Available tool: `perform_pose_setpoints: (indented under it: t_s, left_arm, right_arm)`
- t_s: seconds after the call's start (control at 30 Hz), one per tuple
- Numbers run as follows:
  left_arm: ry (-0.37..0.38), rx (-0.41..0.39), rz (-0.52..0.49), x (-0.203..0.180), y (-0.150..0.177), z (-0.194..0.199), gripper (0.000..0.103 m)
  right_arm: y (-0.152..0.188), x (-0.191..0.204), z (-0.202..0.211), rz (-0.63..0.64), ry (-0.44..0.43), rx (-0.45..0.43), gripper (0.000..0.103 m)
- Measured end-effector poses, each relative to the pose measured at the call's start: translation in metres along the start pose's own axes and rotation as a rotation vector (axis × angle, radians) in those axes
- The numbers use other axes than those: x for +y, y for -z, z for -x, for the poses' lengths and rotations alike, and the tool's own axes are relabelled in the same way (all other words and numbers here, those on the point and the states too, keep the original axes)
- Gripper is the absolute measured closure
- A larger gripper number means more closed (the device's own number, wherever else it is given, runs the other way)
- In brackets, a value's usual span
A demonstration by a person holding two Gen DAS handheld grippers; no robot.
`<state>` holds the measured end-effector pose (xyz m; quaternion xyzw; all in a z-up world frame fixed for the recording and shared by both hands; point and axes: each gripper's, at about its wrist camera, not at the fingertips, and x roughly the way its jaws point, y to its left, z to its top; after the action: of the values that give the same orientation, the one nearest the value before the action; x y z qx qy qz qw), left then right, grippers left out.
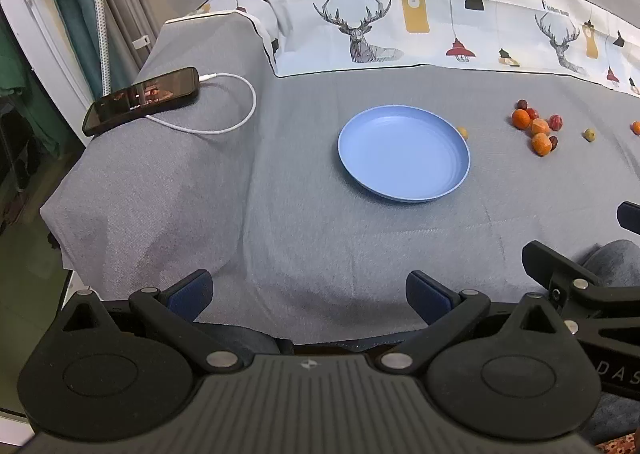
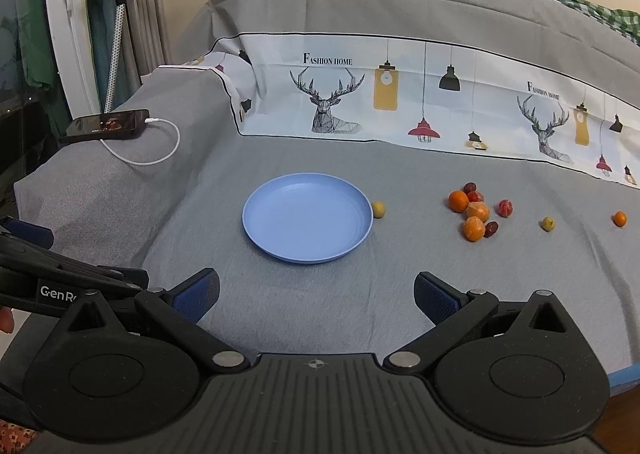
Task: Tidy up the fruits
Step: 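Grasp the small yellow fruit with the left tool while the right tool grasps a mandarin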
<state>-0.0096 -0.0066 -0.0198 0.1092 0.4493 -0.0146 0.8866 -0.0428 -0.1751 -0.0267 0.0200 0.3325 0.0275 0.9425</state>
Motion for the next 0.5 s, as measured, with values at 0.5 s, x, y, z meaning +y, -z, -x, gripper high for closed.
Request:
perform_pose_setpoints:
  t_s: [0.5]
  left_arm:
    - [0.022,0.054,-0.125,-0.038,-0.026,-0.027,0.000]
  right_arm:
    - [0.002,-0.040,-0.030,-0.129,-0.006,0.029,0.000]
